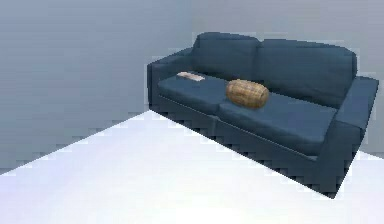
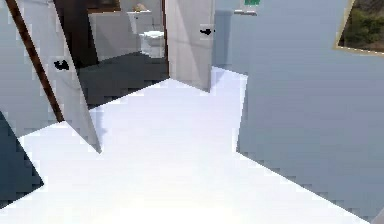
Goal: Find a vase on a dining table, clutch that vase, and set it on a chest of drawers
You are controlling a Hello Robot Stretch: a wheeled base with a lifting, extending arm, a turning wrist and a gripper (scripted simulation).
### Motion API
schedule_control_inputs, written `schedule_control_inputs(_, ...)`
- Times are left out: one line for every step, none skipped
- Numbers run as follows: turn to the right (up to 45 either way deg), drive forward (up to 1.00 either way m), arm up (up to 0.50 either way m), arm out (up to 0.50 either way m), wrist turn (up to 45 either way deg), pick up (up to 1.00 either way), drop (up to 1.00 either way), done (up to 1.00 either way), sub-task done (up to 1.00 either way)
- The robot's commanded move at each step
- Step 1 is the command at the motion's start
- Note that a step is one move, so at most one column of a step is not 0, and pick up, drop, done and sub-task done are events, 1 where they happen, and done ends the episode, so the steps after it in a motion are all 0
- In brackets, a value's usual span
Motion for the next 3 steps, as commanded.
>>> schedule_control_inputs(-45.0, 0.0, 0.0, 0.0, 0.0, 0.0, 0.0, 0.0, 0.0)
schedule_control_inputs(6.0, 0.0, 0.0, 0.0, 0.0, 0.0, 0.0, 0.0, 0.0)
schedule_control_inputs(0.0, 0.65, 0.0, 0.0, 0.0, 0.0, 0.0, 0.0, 0.0)
